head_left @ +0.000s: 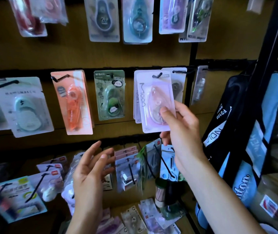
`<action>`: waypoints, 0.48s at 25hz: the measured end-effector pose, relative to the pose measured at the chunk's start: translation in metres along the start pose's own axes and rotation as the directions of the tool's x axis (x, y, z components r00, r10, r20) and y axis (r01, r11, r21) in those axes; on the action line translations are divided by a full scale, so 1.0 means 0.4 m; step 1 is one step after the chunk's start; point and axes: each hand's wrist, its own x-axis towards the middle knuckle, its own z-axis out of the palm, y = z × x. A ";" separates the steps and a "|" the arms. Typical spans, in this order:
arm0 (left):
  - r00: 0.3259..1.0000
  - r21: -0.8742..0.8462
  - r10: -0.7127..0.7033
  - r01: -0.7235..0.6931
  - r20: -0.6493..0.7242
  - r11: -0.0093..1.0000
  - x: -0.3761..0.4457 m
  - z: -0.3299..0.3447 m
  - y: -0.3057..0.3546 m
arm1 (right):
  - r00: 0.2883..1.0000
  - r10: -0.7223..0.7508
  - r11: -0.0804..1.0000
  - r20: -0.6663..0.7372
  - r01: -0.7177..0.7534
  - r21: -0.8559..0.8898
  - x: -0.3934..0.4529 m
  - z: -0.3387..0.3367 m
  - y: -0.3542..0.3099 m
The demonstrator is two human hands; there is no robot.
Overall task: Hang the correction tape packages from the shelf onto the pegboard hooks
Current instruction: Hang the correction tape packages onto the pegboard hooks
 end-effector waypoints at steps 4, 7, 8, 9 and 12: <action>1.000 0.077 0.005 -0.004 -0.021 0.997 -0.005 -0.033 -0.020 | 1.000 0.011 0.996 -0.016 -0.012 -0.094 0.086 0.061 0.041; 0.999 0.188 0.036 -0.035 -0.004 0.981 0.005 -0.090 -0.031 | 0.993 0.113 0.989 -0.044 -0.117 -0.088 0.127 0.084 0.063; 0.999 0.221 0.036 -0.033 -0.010 0.975 0.010 -0.118 -0.038 | 0.981 0.182 0.981 -0.066 -0.186 -0.054 0.121 0.081 0.072; 0.999 0.235 0.032 -0.023 -0.036 0.972 0.010 -0.146 -0.046 | 0.966 0.237 0.970 -0.101 -0.241 -0.023 0.103 0.072 0.086; 0.984 0.227 0.079 -0.042 -0.159 0.973 -0.022 -0.220 -0.072 | 0.918 0.244 0.970 -0.312 -0.228 0.086 -0.001 0.026 0.174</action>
